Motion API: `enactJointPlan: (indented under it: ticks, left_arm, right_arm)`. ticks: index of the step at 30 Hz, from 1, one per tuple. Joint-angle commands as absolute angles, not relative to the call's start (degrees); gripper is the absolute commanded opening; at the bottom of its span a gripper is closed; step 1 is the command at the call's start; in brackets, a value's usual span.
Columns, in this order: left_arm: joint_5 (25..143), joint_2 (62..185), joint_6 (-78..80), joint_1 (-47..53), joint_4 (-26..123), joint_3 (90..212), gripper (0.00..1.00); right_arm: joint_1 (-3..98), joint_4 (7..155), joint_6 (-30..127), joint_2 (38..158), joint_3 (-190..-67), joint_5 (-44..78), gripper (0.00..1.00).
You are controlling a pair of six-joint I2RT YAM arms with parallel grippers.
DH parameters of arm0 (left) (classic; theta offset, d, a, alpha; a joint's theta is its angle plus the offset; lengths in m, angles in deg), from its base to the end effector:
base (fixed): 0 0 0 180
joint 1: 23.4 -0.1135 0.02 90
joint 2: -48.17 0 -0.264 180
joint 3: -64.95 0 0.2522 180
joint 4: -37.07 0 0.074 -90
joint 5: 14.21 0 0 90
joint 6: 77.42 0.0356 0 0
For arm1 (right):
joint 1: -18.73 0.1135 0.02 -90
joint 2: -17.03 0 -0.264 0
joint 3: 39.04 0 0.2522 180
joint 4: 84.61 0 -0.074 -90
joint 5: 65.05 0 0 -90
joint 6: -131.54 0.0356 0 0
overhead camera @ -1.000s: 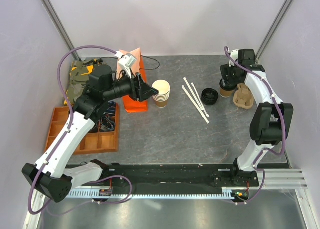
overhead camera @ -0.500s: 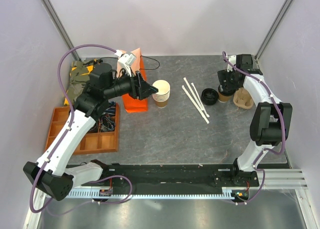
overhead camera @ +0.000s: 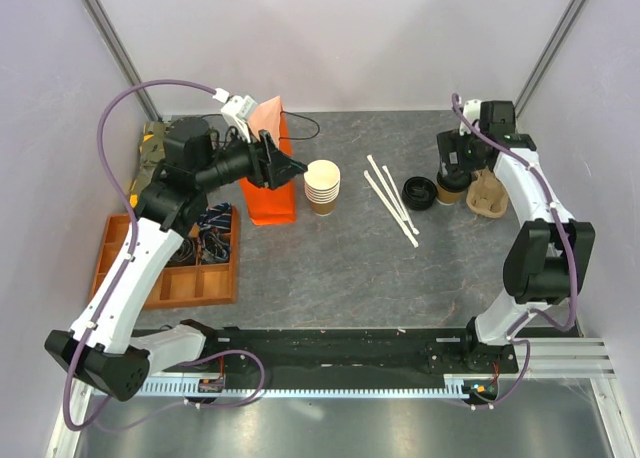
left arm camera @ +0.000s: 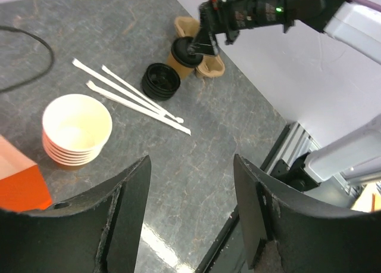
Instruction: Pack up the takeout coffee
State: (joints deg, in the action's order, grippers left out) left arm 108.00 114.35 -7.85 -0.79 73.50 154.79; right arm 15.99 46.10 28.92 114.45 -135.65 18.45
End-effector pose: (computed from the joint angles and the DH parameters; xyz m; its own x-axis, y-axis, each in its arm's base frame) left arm 0.2197 -0.1121 0.4332 -0.4723 -0.1232 -0.8728 0.6833 0.5743 -0.4508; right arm 0.3762 -0.0140 0.2878 -0.7423 -0.1818 -0.6449 -0.1919 0.9799 -0.0554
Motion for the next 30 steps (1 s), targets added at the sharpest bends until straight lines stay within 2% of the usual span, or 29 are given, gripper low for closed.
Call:
enactJointPlan:
  ticks: [1,9,15,19,22,30]
  left_arm:
    - [109.3,114.6,-5.0,-4.3,75.5,160.4,0.66]
    - [107.9,116.3,-2.4,-16.7,80.3,167.7,0.69]
    - [103.4,118.2,-4.3,-29.3,87.5,172.1,0.67]
    - [105.1,116.0,-5.6,-32.6,87.9,169.3,0.66]
    - [107.2,113.6,-5.8,-32.5,87.0,166.1,0.66]
    - [112.9,110.7,-7.4,-32.6,85.8,160.9,0.65]
  right_arm:
    - [16.0,46.0,30.3,107.4,-141.8,14.4,0.98]
    - [21.6,45.2,39.2,102.4,-147.2,1.8,0.98]
    - [25.3,46.0,40.3,100.8,-147.1,2.4,0.98]
    - [25.2,39.6,34.8,100.9,-148.6,10.3,0.98]
    - [20.4,32.3,28.0,101.3,-148.9,10.6,0.98]
    - [-3.0,20.5,15.4,106.9,-150.9,3.5,0.97]
